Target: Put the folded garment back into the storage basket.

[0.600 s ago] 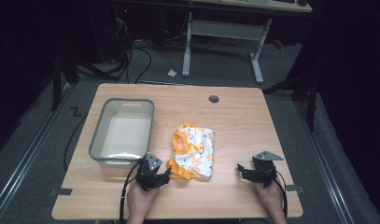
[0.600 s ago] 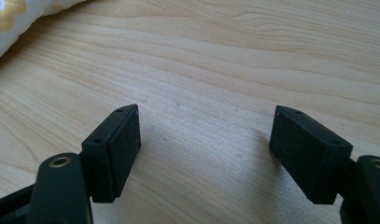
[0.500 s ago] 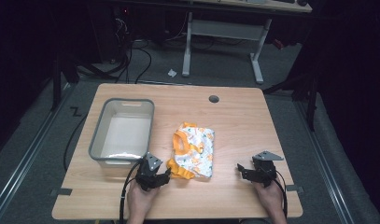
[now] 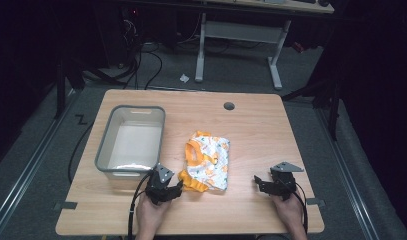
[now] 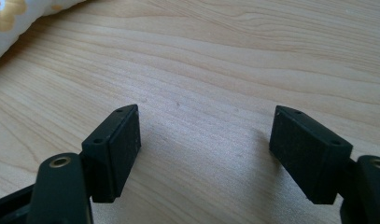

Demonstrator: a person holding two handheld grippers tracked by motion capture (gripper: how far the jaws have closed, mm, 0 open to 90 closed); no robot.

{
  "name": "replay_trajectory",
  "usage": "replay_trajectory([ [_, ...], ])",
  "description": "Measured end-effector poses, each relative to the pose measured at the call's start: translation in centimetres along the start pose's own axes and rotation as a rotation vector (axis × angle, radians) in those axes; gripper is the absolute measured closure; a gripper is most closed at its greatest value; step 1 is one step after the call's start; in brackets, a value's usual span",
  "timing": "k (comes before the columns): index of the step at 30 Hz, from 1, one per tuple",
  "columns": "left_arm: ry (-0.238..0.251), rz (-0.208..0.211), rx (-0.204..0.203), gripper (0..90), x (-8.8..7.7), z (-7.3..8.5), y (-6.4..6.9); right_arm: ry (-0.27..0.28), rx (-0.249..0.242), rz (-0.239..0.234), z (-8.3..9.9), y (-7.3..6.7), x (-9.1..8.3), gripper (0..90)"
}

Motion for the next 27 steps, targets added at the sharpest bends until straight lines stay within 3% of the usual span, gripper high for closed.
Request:
replay_trajectory([
  [10, -0.003, 0.006, 0.004, 35.1, 0.03, -0.04, 0.02, 0.000, 0.001, 0.000, 0.00, 0.00, 0.00, 25.1],
  [23, -0.018, 0.021, -0.007, 27.2, 0.11, -0.08, 0.39, 0.000, -0.002, 0.000, 0.01, 0.02, -0.01, 25.1],
  [27, 0.022, 0.051, -0.019, 27.8, -0.52, -0.53, 0.78, 0.000, -0.001, 0.000, 0.01, 0.01, -0.02, 25.1],
])
Point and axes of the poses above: each handheld gripper's, and its own axes: x roughly forward along the jaws, z roughly out of its underside, y roughly to its right, the point moved 5 cm from there along x, roughly forward along the jaws, and after that the axes turned 12 degrees about z, right-handed, at the moved point
